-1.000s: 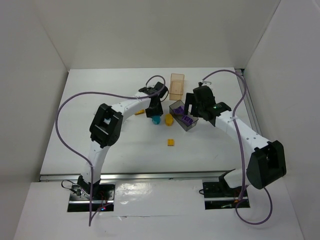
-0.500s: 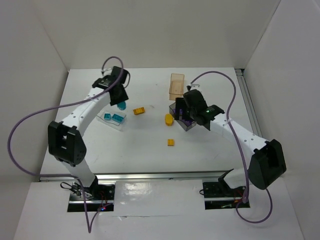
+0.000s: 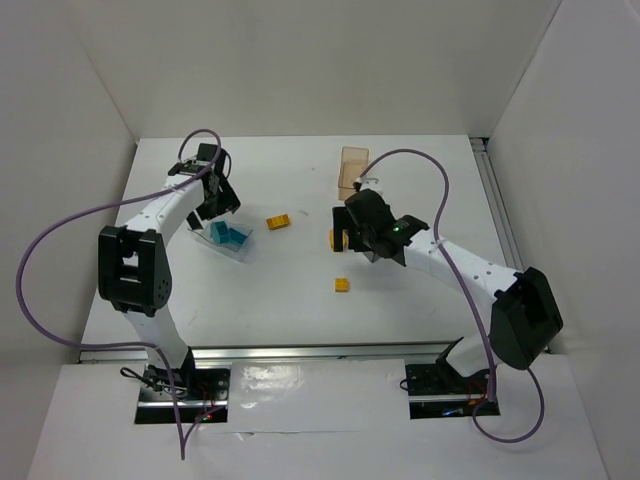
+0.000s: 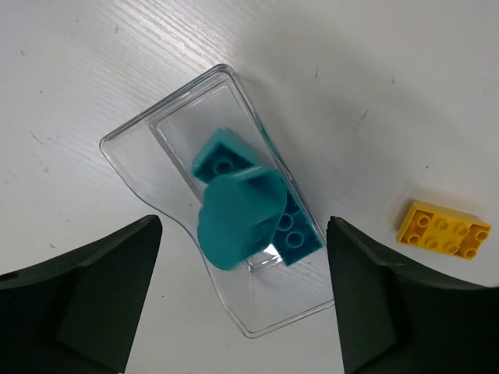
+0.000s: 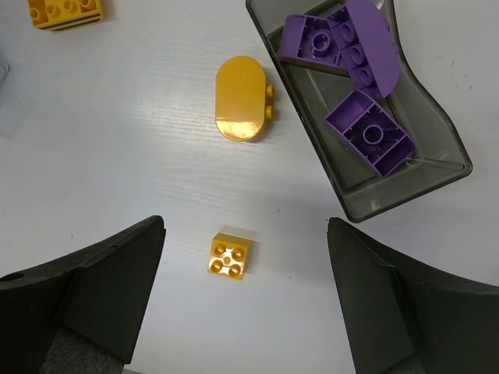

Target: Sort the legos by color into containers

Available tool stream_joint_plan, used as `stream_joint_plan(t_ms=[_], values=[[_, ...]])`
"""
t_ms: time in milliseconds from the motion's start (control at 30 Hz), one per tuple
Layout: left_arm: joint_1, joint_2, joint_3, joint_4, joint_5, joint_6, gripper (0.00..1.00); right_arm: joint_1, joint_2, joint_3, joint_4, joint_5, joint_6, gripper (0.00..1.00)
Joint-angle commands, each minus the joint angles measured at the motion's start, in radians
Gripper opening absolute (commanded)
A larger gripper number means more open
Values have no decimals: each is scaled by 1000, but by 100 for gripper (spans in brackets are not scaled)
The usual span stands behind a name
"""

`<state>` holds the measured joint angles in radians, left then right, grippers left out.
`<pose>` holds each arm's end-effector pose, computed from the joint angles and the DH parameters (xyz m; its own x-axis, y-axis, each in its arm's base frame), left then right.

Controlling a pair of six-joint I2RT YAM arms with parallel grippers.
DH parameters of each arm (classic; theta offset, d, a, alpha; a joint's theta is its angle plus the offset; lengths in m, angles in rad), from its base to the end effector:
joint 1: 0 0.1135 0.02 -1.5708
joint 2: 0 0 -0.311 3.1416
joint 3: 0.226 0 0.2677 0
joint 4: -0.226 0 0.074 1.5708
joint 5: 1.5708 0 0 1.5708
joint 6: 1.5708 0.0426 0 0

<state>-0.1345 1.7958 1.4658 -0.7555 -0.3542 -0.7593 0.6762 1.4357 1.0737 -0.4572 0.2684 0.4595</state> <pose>0.4071 -0.0402 0.2881 -0.6120 -0.5687 -0.5495 -0.6285 0.7715 -0.0986 0.2582 0.1927 0.3013 -0.7157 -0.0260 -0.6979 -0.1615 0.9784 0.1292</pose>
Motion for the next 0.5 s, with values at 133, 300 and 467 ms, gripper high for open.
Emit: stream_joint_plan(t_ms=[133,300,467], values=[[-7,-42,11,35,34,-8,99,17,49,28,60,11,18,92],[-75,-206,11,24,34,20,97,17,175,70,115,2,8,92],[-106,-312,-7,24,43,31,96,17,252,104,141,-7,-1,92]])
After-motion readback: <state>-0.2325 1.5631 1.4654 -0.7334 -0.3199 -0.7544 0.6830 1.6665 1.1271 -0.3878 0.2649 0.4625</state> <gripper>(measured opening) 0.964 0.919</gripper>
